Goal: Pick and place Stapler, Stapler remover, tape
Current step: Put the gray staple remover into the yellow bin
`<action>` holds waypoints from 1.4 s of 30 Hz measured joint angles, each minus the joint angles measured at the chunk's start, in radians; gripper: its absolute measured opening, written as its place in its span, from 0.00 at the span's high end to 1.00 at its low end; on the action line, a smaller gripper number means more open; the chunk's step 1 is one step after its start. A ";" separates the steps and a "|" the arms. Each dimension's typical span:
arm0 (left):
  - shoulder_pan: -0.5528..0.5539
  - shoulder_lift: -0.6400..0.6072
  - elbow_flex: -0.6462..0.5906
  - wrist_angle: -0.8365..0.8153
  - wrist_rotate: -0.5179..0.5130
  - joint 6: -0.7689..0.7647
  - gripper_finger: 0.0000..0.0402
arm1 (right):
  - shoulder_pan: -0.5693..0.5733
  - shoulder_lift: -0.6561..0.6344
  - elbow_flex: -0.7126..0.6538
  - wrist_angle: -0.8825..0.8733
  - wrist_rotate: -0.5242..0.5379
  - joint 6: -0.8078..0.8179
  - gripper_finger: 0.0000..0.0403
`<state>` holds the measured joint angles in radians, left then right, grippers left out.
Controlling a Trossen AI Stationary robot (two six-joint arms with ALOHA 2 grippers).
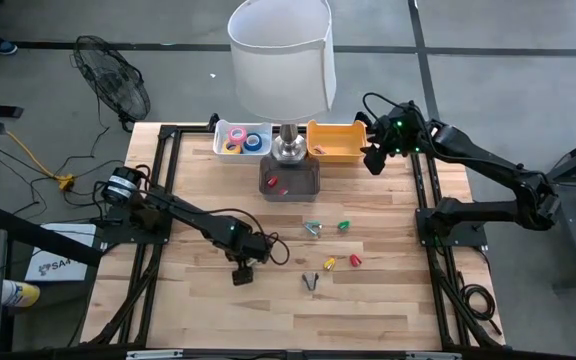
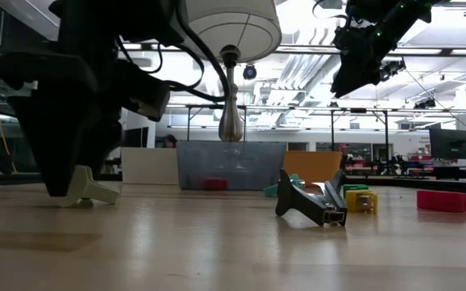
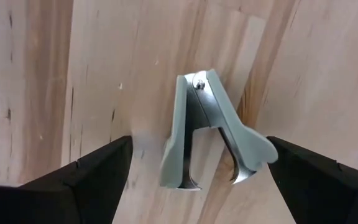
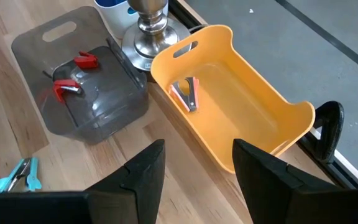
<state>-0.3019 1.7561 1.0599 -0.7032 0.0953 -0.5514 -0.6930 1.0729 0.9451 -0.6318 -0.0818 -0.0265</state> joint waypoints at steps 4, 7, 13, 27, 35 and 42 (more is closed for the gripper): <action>0.000 0.000 0.000 0.002 -0.009 -0.003 0.10 | 0.000 0.000 0.000 0.000 0.000 0.000 0.56; 0.000 0.000 0.000 -0.008 -0.009 -0.003 0.11 | 0.000 0.000 0.000 0.000 0.000 0.000 0.56; 0.000 0.000 -0.001 -0.004 -0.026 -0.003 0.20 | 0.000 0.000 0.000 0.000 0.000 0.000 0.56; 0.000 0.000 -0.001 -0.002 -0.026 -0.005 0.54 | 0.000 0.000 0.000 0.000 0.000 0.000 0.56; 0.000 -0.001 -0.001 -0.002 -0.054 0.029 0.74 | 0.000 0.000 0.000 0.000 -0.034 0.000 0.56; 0.002 -0.001 -0.001 -0.002 -0.109 0.078 0.73 | 0.021 0.000 0.000 0.047 -0.203 -0.018 0.56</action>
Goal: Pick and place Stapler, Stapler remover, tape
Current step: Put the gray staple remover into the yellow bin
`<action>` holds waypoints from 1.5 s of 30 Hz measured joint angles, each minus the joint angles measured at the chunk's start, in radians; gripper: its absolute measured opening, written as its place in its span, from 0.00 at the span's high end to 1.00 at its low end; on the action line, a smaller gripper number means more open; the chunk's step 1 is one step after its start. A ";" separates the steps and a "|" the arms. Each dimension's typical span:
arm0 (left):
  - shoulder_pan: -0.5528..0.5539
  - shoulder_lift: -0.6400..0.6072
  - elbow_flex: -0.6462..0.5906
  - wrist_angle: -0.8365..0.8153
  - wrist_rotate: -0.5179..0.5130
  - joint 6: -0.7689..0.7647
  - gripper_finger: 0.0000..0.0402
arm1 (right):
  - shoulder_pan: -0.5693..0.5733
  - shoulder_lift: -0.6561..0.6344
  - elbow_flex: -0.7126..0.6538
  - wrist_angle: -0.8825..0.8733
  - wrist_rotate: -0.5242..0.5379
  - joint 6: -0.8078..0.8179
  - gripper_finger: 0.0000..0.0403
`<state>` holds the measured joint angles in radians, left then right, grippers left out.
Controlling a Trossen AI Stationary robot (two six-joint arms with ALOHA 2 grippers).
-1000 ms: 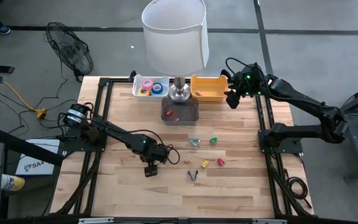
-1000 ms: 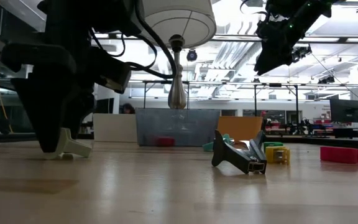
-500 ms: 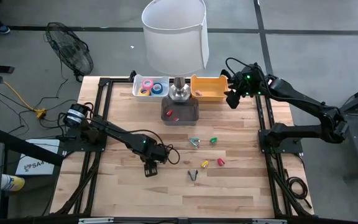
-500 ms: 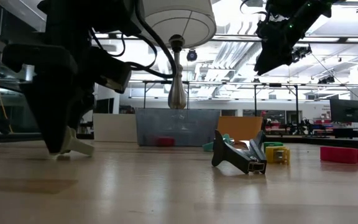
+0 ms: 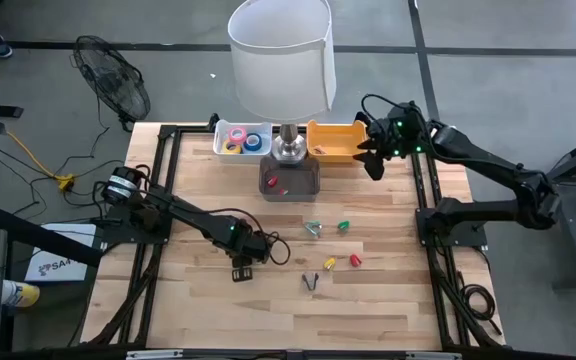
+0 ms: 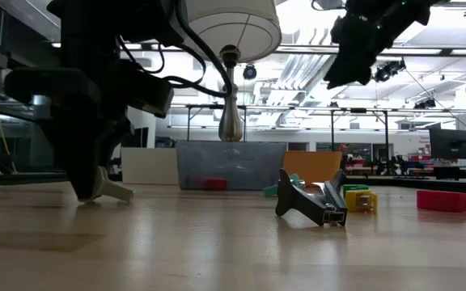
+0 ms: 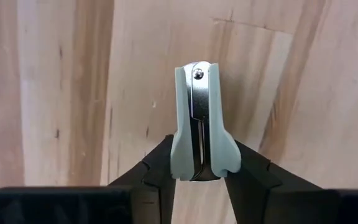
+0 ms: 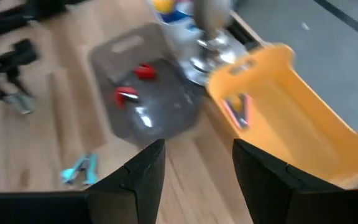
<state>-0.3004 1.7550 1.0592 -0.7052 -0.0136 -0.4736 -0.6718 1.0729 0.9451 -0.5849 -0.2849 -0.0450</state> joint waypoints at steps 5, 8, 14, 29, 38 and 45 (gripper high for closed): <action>0.024 -0.024 0.003 -0.001 -0.052 0.012 0.71 | 0.078 0.000 0.000 0.076 -0.041 -0.047 0.56; 0.059 -0.050 0.027 -0.007 -0.100 0.066 0.73 | 0.137 0.000 0.000 0.134 -0.043 -0.074 0.56; 0.137 -0.094 0.139 -0.004 -0.207 0.237 0.73 | 0.237 0.000 0.000 0.233 -0.036 -0.117 0.56; 0.294 -0.097 0.544 0.008 -0.358 0.678 0.73 | 0.348 0.001 0.000 0.414 -0.004 -0.179 0.56; 0.323 -0.097 0.595 0.019 -0.363 0.745 0.73 | 0.403 0.087 0.000 0.575 0.036 -0.300 0.56; 0.320 -0.097 0.596 0.028 -0.364 0.750 0.73 | 0.434 0.147 0.000 0.627 0.050 -0.342 0.56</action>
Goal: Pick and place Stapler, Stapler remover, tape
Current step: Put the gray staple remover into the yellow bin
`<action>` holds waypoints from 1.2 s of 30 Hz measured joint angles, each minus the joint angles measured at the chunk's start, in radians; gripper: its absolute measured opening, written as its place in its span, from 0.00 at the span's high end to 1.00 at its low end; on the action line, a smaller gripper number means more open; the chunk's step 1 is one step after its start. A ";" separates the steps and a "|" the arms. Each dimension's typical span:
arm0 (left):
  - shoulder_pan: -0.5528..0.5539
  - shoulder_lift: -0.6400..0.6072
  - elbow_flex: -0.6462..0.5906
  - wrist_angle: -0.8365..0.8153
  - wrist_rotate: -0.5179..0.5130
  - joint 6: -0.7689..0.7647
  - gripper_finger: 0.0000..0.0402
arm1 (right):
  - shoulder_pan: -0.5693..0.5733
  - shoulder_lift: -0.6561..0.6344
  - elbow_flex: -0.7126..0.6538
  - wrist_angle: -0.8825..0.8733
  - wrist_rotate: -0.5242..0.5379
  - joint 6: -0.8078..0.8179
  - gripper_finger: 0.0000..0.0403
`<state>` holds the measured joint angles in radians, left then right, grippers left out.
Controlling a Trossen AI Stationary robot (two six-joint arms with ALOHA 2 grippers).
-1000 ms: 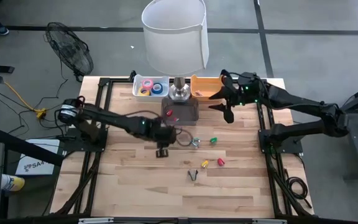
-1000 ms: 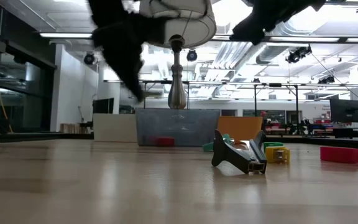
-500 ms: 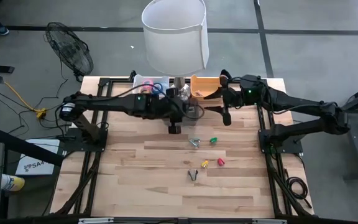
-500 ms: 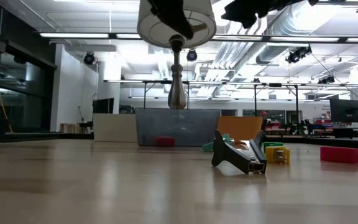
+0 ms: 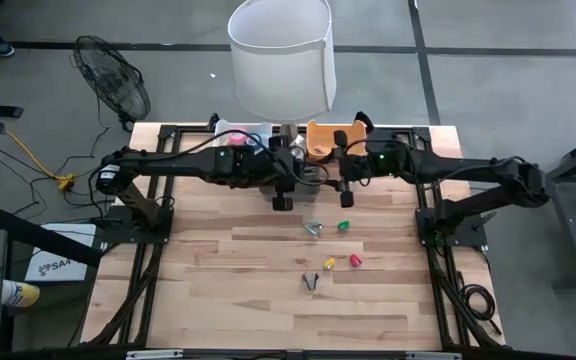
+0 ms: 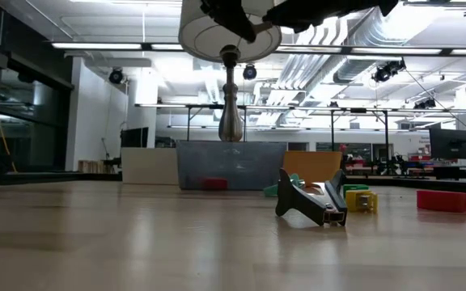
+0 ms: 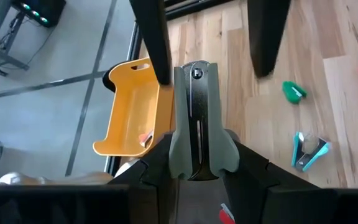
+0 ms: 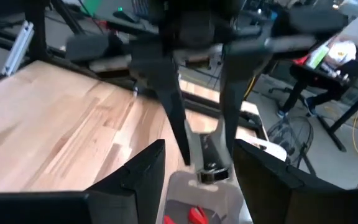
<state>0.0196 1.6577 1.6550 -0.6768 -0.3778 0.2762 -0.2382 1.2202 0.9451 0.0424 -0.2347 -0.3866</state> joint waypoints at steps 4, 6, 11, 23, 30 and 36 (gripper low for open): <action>0.000 0.000 0.000 0.002 -0.002 0.006 0.73 | -0.001 0.027 0.000 0.014 0.005 -0.008 0.56; 0.000 0.000 0.000 0.004 -0.002 0.008 0.73 | -0.001 0.038 0.000 0.022 0.005 -0.008 0.56; 0.000 0.000 0.000 0.005 -0.002 0.008 0.73 | -0.001 0.045 0.000 0.029 0.015 -0.012 0.56; 0.000 0.000 0.000 0.004 -0.002 0.007 0.73 | -0.001 0.044 0.000 0.044 0.030 -0.019 0.73; 0.000 0.000 0.000 0.001 0.008 0.007 0.73 | -0.001 0.044 0.000 0.042 0.027 -0.026 0.81; 0.001 0.000 0.000 0.000 0.008 0.031 0.73 | -0.001 0.044 0.000 0.042 0.031 0.003 0.81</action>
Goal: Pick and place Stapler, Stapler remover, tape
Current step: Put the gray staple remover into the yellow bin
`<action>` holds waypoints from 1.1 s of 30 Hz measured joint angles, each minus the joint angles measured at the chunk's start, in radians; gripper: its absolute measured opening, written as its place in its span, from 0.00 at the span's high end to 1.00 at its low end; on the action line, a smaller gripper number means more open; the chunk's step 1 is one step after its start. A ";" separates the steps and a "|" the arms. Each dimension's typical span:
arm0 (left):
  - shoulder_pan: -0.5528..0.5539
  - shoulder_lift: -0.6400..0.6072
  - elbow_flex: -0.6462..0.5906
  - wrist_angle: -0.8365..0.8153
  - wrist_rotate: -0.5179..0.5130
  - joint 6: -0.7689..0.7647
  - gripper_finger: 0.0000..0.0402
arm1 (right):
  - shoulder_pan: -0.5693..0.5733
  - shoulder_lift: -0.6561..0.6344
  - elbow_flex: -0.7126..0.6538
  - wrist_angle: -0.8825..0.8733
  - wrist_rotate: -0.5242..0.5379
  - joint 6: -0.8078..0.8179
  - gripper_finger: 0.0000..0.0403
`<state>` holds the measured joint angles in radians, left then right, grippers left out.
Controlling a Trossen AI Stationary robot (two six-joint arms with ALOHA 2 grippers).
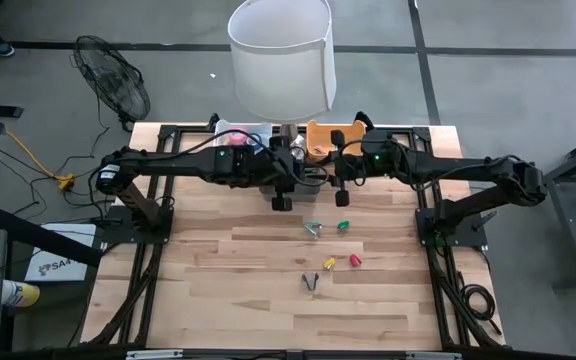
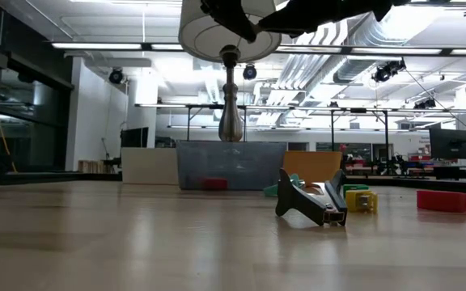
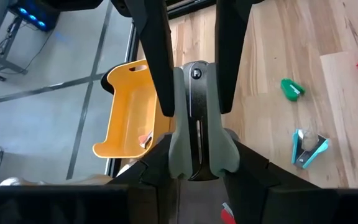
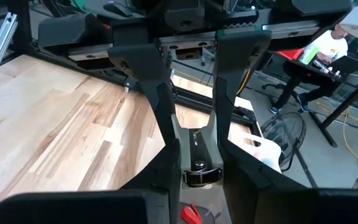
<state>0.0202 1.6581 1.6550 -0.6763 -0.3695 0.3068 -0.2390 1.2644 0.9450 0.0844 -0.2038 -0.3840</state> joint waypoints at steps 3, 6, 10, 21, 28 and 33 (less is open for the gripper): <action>0.000 0.000 0.000 -0.005 -0.008 0.010 0.70 | 0.000 0.000 0.000 -0.004 0.007 0.017 0.81; 0.000 0.001 0.000 -0.029 -0.044 0.037 0.62 | -0.001 0.000 0.000 -0.024 0.043 0.037 0.81; 0.000 -0.013 0.000 -0.122 -0.109 0.035 0.50 | -0.021 0.000 0.000 -0.072 0.083 0.093 0.81; -0.001 -0.121 0.002 -0.524 -0.269 -0.100 0.40 | -0.190 0.000 0.000 -0.257 0.233 0.263 0.81; -0.001 -0.173 -0.022 -0.708 -0.385 -0.217 0.40 | -0.369 0.032 0.000 -0.297 0.237 0.364 0.81; 0.000 -0.273 -0.185 -0.628 -0.393 -0.214 0.40 | -0.453 0.142 -0.001 -0.283 0.165 0.388 0.81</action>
<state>0.0200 1.3849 1.4703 -1.3044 -0.7622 0.0925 -0.6916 1.4066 0.9443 -0.1991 -0.0387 0.0038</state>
